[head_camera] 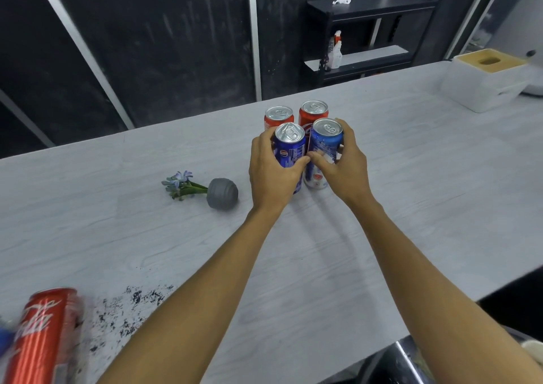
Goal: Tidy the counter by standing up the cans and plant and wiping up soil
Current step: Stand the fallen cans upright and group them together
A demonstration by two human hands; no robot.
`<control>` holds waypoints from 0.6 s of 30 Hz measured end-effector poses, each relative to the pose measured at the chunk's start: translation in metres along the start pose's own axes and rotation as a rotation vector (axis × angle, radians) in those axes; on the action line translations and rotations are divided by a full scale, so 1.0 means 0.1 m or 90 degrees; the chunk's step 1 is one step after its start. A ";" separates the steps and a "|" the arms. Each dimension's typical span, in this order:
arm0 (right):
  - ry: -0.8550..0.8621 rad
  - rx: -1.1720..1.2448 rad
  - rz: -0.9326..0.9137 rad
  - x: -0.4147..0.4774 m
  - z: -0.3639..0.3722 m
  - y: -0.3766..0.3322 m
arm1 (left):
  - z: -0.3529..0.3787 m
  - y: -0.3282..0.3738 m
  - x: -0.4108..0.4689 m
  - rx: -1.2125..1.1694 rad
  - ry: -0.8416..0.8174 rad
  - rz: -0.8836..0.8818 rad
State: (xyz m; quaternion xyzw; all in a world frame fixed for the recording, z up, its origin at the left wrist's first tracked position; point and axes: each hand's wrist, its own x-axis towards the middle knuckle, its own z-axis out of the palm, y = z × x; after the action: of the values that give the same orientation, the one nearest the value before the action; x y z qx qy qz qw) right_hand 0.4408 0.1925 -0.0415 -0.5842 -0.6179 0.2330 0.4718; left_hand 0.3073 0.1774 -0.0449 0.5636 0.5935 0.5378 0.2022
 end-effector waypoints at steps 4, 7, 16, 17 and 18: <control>0.001 0.006 0.036 -0.03 -0.01 -0.05 | -0.03 0.02 -0.01 0.030 0.008 -0.009; 0.009 -0.004 0.067 -0.11 -0.03 -0.10 | -0.10 0.04 -0.03 0.052 0.004 -0.009; 0.033 -0.159 0.075 -0.57 -0.08 -0.28 | -0.51 0.03 -0.31 0.163 -0.046 0.026; 0.030 -0.172 0.069 -0.62 -0.05 -0.27 | -0.56 0.03 -0.34 0.195 -0.065 0.026; 0.019 -0.190 0.067 -0.69 -0.04 -0.29 | -0.63 0.03 -0.37 0.233 -0.090 0.024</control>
State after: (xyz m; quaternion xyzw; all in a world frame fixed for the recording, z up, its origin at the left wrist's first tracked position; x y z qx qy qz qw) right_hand 0.4209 0.1204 -0.0363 -0.6828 -0.6071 0.1546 0.3759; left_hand 0.2659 0.1187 -0.0349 0.6384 0.6551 0.3833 0.1275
